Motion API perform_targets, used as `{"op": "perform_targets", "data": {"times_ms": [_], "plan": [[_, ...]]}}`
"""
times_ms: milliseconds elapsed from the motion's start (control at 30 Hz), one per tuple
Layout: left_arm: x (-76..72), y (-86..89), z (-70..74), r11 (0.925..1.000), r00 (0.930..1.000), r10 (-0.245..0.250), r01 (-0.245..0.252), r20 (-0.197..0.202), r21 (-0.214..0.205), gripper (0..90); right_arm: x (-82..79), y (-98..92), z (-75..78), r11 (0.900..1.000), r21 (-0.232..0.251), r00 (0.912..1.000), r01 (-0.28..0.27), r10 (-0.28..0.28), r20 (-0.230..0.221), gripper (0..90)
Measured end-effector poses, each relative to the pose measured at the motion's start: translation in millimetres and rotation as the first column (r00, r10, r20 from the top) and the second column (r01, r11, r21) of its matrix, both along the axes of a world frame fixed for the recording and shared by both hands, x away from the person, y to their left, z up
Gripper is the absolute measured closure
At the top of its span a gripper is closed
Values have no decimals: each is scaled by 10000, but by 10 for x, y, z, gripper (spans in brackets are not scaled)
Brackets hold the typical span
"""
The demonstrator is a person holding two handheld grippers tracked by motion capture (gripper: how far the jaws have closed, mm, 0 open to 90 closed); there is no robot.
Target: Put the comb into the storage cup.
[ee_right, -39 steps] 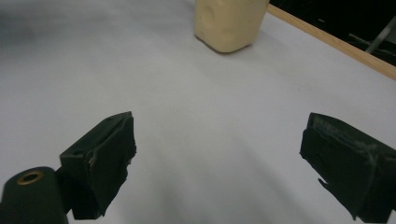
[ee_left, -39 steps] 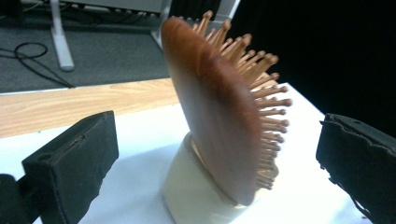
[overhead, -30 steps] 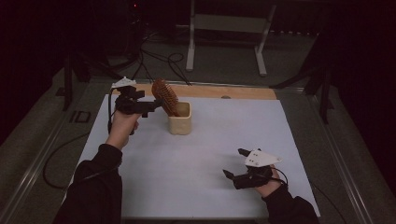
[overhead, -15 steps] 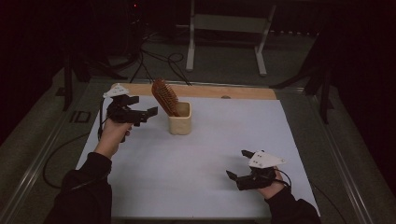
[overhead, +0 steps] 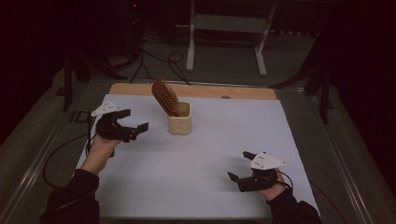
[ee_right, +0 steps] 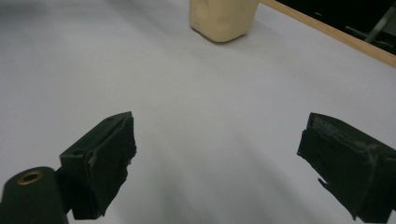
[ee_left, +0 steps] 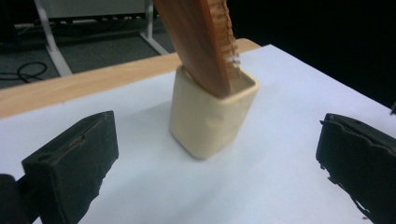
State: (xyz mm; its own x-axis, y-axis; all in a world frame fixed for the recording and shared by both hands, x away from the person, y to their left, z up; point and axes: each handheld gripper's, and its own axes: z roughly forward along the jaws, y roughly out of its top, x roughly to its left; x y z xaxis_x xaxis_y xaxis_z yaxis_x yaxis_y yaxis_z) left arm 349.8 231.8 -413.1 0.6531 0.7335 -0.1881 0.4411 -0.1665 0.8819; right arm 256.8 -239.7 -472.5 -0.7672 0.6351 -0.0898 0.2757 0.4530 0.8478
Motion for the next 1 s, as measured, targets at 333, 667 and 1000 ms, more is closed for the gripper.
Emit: {"op": "perform_targets", "data": {"times_ms": [333,667,1000], "plan": [[-374,129,-206,9994,9995,-295,294,76,154,0,-22,-13,-17,10000,-18,10000,18,-18,-47,96],[-745,238,-403,9991,9988,-284,271,392,329,0,-52,-41,-19,10000,17,10000,47,-47,-75,96],[-1009,344,-601,9994,9988,-219,207,429,280,0,-72,-68,-34,10000,2,9999,90,-90,-127,95]]}}
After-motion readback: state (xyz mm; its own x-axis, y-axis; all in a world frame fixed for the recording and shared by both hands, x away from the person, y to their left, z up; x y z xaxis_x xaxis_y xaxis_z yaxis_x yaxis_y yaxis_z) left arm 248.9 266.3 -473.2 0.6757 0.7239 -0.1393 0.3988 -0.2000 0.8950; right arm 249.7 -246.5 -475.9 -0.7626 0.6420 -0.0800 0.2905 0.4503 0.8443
